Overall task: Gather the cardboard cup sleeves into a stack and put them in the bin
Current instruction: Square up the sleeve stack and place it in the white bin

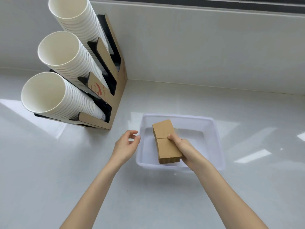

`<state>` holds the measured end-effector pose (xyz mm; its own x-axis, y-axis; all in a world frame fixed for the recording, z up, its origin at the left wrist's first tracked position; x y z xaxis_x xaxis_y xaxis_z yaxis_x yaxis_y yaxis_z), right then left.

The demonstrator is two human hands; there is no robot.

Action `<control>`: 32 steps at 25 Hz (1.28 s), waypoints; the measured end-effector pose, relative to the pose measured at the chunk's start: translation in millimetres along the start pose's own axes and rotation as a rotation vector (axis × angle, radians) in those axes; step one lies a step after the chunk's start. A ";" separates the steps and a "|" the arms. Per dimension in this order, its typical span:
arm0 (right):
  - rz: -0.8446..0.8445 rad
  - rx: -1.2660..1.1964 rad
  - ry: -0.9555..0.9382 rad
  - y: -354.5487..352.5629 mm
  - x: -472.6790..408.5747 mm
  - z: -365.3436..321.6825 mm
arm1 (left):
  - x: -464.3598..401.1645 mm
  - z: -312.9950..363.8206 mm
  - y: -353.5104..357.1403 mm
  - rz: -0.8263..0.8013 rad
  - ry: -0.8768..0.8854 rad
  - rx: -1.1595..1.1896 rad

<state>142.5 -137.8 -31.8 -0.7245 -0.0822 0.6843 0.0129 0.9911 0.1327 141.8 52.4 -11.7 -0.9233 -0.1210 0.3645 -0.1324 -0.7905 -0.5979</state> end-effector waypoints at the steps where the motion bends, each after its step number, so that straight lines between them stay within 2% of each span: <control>1: 0.006 0.004 0.010 1.1 -3.1 1.8 | -0.5 -0.5 1.6 -0.013 0.000 0.003; 12: 0.115 0.102 0.065 10.0 -27.7 12.6 | -0.6 0.0 2.2 -0.024 0.026 0.017; 16: 0.162 0.219 0.065 18.2 -31.2 12.4 | -1.7 -0.7 2.2 -0.020 0.028 0.022; 32: 0.017 0.202 0.007 43.4 -21.8 9.9 | -1.9 -0.8 4.0 -0.022 0.036 0.006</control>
<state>152.0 -91.9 -48.0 -0.7208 -0.0654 0.6901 -0.1138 0.9932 -0.0248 142.8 49.9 -15.4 -0.9327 -0.0822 0.3512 -0.1503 -0.7965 -0.5857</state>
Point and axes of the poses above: each hand's wrist, its own x-axis away from the middle knuckle, its own y-axis out of the palm, z = x × y, the point moved 3 cm from there along -x, towards the middle knuckle, and after that the axes turned 11 degrees about -x, right-handed, at the moved point
